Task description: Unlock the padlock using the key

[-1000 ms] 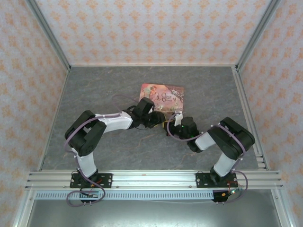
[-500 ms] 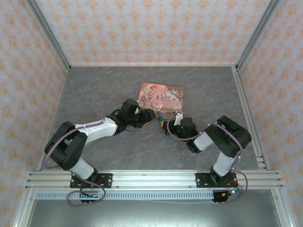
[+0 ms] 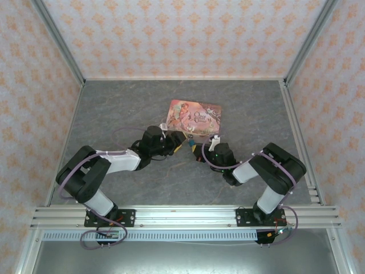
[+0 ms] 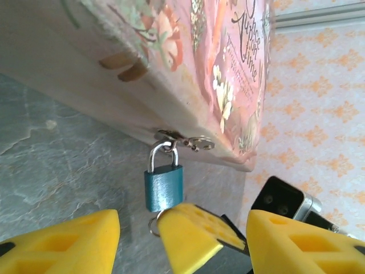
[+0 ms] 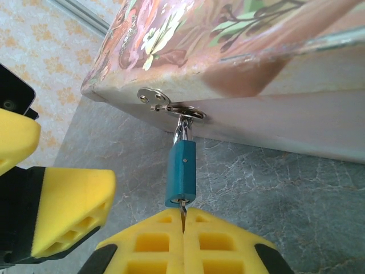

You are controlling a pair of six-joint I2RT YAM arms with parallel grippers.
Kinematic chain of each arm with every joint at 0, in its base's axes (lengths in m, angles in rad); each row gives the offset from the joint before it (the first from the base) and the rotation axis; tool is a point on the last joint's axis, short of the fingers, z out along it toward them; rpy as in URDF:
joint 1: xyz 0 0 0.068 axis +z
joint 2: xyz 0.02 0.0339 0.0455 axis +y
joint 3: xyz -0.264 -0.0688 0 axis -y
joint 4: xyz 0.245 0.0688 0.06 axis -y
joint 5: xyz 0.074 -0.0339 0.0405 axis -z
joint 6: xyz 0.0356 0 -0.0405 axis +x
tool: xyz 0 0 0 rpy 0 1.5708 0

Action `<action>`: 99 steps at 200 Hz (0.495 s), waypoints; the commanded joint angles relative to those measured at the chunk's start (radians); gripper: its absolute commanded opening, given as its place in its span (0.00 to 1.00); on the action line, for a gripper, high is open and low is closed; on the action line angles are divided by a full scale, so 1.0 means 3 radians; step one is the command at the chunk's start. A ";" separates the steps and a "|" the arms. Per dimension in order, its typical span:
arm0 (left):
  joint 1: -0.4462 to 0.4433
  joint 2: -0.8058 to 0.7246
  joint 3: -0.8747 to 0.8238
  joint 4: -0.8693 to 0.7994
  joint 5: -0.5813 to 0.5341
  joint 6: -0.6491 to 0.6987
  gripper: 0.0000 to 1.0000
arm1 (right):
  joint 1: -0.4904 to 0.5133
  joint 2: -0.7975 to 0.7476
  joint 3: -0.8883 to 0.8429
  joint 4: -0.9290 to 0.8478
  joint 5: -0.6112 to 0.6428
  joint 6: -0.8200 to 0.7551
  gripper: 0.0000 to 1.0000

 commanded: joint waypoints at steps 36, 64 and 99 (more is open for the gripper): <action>0.0009 0.0325 0.0025 0.0522 0.0045 -0.0296 0.52 | 0.0024 -0.0161 0.0134 0.0024 0.0112 0.0257 0.00; -0.0006 0.0390 0.0059 0.0549 0.0074 -0.0331 0.48 | 0.0030 -0.0164 0.0140 0.0013 0.0103 0.0289 0.00; -0.0038 0.0477 0.0120 0.0561 0.0102 -0.0369 0.46 | 0.0029 -0.0135 0.0175 -0.0010 0.0097 0.0302 0.00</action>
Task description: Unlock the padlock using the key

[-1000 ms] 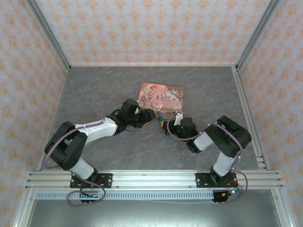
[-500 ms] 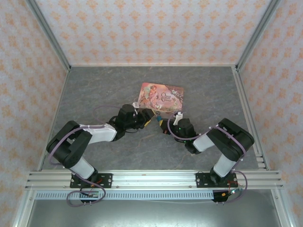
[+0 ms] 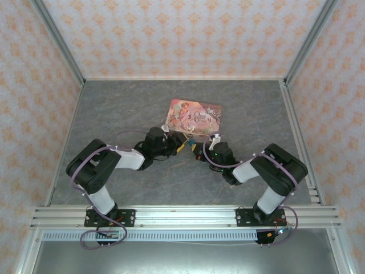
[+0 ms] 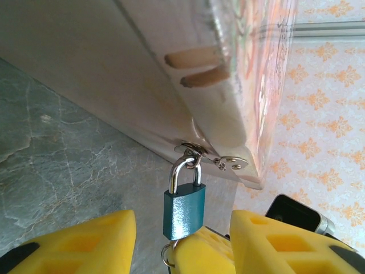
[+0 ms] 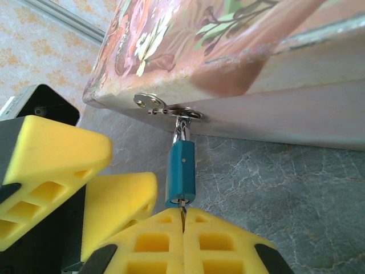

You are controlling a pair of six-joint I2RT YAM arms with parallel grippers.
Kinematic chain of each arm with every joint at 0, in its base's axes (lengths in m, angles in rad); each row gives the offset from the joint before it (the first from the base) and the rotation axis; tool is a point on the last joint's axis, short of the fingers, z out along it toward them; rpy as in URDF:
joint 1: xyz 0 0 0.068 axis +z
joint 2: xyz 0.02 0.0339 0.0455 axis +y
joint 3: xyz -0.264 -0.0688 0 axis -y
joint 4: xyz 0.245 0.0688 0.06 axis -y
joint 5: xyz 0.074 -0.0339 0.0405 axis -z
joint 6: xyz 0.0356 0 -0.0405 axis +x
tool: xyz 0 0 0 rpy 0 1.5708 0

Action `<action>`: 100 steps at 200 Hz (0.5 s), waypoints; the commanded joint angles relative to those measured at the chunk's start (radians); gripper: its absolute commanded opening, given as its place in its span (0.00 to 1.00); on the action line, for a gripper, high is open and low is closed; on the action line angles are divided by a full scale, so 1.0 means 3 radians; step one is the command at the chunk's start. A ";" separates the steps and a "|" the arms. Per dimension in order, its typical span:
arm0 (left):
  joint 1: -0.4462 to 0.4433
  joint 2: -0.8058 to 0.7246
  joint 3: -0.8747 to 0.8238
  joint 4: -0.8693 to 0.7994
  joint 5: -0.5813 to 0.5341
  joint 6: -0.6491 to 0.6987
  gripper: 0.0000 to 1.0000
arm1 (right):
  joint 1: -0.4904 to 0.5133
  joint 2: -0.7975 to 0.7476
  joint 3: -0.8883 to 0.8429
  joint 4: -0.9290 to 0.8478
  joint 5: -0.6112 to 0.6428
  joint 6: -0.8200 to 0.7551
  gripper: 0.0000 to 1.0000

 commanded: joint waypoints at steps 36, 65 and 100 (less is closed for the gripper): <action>-0.0058 0.0176 0.0180 0.0191 0.0076 -0.0095 0.44 | 0.0025 -0.0062 0.0138 0.0129 0.0056 0.0055 0.00; -0.0078 0.0260 0.0270 0.0214 0.0127 -0.0104 0.43 | 0.0025 -0.0053 0.0153 0.0108 0.0056 0.0069 0.00; -0.0104 0.0358 0.0299 0.0284 0.0119 -0.0165 0.39 | 0.0031 -0.0034 0.0183 0.0103 0.0036 0.0106 0.00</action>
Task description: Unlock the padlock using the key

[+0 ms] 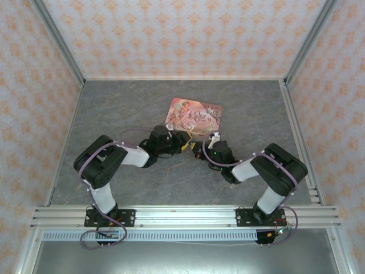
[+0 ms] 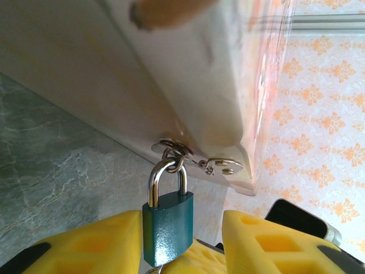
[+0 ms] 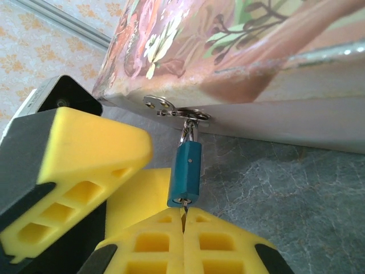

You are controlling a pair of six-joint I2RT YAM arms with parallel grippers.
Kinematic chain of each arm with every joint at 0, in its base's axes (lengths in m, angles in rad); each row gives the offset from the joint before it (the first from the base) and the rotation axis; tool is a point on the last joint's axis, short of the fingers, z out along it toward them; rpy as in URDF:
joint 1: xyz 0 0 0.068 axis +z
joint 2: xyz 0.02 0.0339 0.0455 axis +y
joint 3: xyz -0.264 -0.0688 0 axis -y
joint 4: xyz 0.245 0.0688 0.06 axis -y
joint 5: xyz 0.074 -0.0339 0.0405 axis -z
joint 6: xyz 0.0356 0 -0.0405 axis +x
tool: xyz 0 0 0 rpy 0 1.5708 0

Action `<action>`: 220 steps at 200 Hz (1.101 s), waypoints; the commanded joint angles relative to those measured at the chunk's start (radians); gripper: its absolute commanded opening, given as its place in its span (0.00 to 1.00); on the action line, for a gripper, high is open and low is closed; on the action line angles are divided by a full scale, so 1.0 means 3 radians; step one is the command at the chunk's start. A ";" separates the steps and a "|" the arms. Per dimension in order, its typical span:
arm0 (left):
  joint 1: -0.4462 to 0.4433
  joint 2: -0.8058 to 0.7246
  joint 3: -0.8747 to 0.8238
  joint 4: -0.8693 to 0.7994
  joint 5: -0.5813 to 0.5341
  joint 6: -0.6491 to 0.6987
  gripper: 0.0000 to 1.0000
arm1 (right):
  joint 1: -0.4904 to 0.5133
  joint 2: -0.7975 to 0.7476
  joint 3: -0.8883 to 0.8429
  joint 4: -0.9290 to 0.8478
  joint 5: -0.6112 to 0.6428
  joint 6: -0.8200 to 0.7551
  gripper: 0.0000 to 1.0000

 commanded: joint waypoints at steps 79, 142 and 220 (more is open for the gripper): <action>-0.0043 0.0121 0.0087 0.0131 0.0008 -0.0053 0.27 | 0.0024 -0.0025 0.0115 0.0154 0.0042 0.0098 0.00; -0.0043 0.0005 0.0091 -0.0072 -0.0040 0.0033 0.05 | 0.0027 -0.0201 0.0031 -0.0046 0.0129 0.0006 0.13; -0.0043 -0.0247 0.0227 -0.0650 -0.0016 0.0103 0.00 | 0.0026 -0.1352 -0.0174 -0.1417 0.0491 -0.1053 0.48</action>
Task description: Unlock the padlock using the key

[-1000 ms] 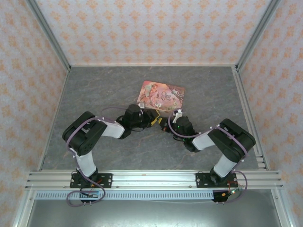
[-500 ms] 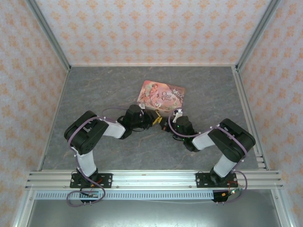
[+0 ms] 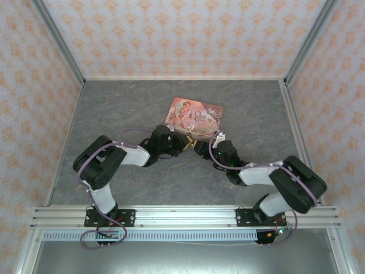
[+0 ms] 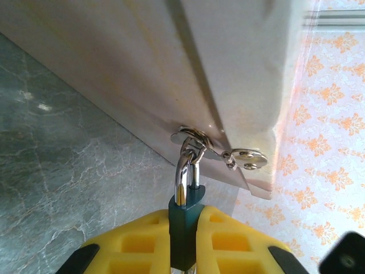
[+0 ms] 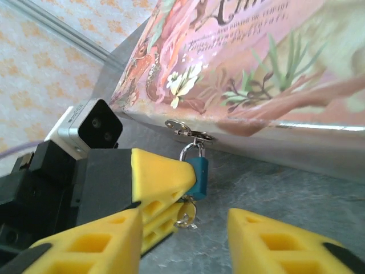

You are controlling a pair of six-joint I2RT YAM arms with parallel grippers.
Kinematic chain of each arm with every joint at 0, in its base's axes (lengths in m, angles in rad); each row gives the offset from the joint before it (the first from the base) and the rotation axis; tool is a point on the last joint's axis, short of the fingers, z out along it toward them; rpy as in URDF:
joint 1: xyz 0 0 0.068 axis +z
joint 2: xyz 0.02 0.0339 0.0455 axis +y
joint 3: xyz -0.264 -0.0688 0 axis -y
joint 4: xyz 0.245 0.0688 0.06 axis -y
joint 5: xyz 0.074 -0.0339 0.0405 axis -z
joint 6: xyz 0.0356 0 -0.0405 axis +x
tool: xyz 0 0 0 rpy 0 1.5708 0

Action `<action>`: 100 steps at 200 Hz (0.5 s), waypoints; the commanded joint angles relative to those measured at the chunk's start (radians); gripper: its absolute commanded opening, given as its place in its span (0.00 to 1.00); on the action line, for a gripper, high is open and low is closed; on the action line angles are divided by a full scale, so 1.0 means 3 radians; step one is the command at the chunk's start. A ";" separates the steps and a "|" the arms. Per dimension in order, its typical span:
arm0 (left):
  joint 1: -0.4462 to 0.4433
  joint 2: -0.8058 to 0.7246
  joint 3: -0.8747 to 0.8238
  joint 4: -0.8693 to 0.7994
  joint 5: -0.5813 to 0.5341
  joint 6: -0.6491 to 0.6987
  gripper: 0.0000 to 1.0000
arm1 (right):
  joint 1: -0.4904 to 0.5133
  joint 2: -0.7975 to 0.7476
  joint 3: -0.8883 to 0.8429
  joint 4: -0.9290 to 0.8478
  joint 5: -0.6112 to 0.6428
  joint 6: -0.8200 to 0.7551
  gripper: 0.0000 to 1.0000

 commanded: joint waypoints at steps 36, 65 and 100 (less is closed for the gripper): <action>-0.0015 -0.0286 0.0226 -0.0568 0.0019 0.0003 0.00 | 0.0015 -0.1186 0.0027 -0.1321 0.0119 -0.1537 0.56; -0.0015 -0.0362 0.0240 -0.0731 0.0027 -0.0080 0.00 | 0.0017 -0.1445 0.0088 -0.1525 -0.0055 -0.2113 0.65; -0.0015 -0.0418 0.0285 -0.0954 0.0086 -0.0148 0.00 | 0.0081 -0.1496 0.0218 -0.1767 0.0050 -0.2660 0.68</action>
